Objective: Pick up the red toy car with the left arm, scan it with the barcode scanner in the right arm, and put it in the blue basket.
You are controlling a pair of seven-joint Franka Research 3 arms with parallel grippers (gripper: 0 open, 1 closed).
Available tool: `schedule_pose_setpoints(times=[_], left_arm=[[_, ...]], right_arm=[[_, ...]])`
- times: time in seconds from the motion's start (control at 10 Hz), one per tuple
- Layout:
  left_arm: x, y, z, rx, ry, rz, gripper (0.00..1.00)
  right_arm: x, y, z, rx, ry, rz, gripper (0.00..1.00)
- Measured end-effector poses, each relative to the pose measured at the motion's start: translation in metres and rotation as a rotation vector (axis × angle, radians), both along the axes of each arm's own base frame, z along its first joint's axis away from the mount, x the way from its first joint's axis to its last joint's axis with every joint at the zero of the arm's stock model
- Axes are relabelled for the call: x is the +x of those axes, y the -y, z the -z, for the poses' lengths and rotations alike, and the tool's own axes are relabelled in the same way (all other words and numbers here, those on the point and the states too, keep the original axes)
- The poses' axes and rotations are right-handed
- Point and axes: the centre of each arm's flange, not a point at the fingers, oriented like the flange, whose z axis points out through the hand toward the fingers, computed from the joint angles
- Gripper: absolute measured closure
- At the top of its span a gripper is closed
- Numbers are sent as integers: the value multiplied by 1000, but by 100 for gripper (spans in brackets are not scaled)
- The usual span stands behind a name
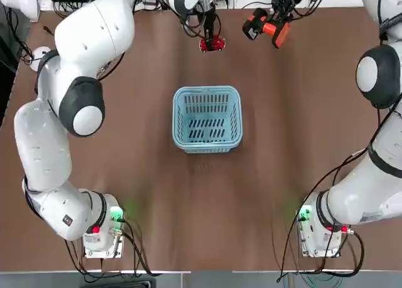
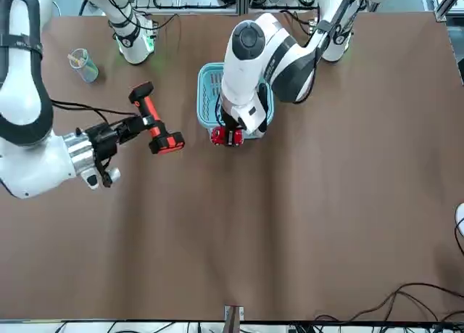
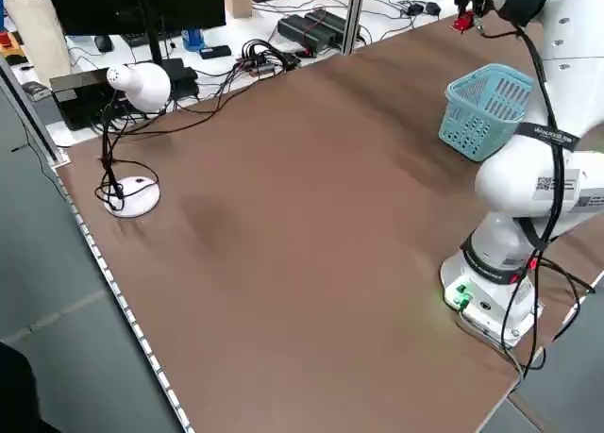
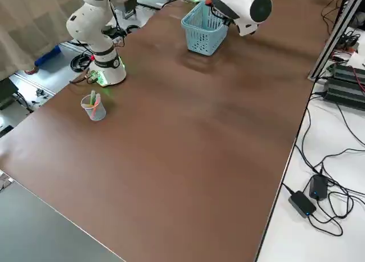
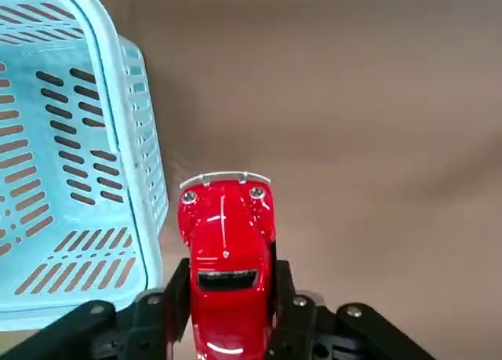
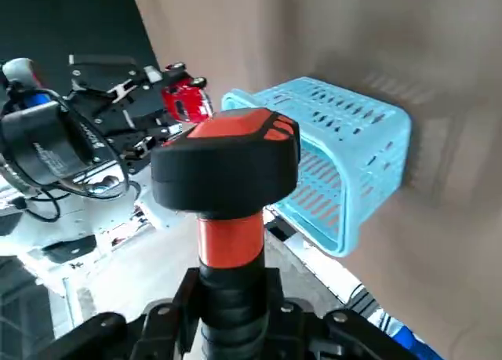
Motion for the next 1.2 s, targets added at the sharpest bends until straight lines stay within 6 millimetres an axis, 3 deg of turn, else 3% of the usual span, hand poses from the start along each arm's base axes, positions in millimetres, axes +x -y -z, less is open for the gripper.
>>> schedule_pose_setpoints(times=[0.6,1.2], left_arm=[[-4,4,-2,-7,-1,9,56],[-4,4,-2,-8,-1,9,56]], right_arm=[[0,-19,-1,80,-10,27,63],[-7,-35,28,86,-42,38,63]])
